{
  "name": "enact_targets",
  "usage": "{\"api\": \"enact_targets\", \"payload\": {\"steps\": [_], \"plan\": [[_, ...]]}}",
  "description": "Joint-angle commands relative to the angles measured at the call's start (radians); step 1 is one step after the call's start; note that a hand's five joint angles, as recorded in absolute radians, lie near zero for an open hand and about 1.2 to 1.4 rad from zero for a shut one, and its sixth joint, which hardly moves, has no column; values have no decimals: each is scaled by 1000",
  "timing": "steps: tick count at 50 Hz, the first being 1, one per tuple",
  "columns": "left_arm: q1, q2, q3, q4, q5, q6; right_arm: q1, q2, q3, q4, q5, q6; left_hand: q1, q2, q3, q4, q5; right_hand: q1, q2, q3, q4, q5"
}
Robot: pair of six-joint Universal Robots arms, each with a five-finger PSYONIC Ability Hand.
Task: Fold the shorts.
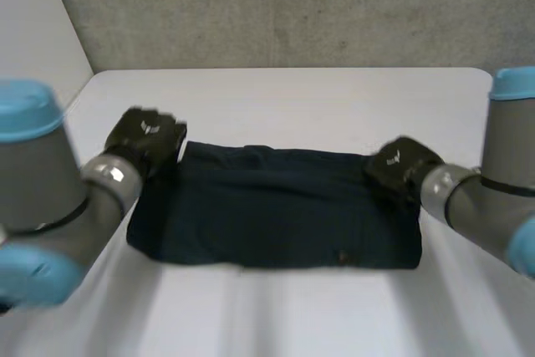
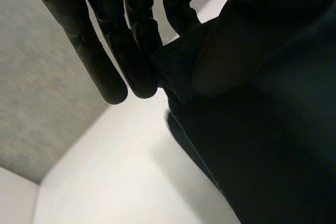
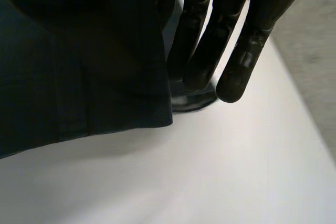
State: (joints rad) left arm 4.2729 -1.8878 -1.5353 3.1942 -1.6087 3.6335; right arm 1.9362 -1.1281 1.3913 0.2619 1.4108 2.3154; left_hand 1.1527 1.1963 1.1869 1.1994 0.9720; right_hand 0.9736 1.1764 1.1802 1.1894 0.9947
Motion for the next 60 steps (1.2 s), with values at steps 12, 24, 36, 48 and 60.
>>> {"api": "enact_targets", "payload": {"steps": [12,24,36,48,60], "plan": [[-33,-671,702,88,-123,178,23,485,-322,-604,71,-113,244,200,209,197,250,313,110,107,97,118],[-81,-489,549,325,-120,85,15,283,-207,-670,186,105,-977,-1021,-1012,-1024,-971,-799,-1002,-1006,-1015,-995],[-62,-257,120,317,-22,-13,-29,-25,95,-356,-15,452,-930,-974,-965,-977,-924,-799,-1002,-1006,-1015,-995],[38,-347,66,312,12,7,-49,-13,279,-369,-75,481,-922,-965,-956,-968,-915,-542,-745,-749,-758,-738],[59,-353,41,300,21,20,-51,86,284,-492,-35,460,-930,-974,-965,-977,-924,-319,-522,-526,-535,-515]]}}
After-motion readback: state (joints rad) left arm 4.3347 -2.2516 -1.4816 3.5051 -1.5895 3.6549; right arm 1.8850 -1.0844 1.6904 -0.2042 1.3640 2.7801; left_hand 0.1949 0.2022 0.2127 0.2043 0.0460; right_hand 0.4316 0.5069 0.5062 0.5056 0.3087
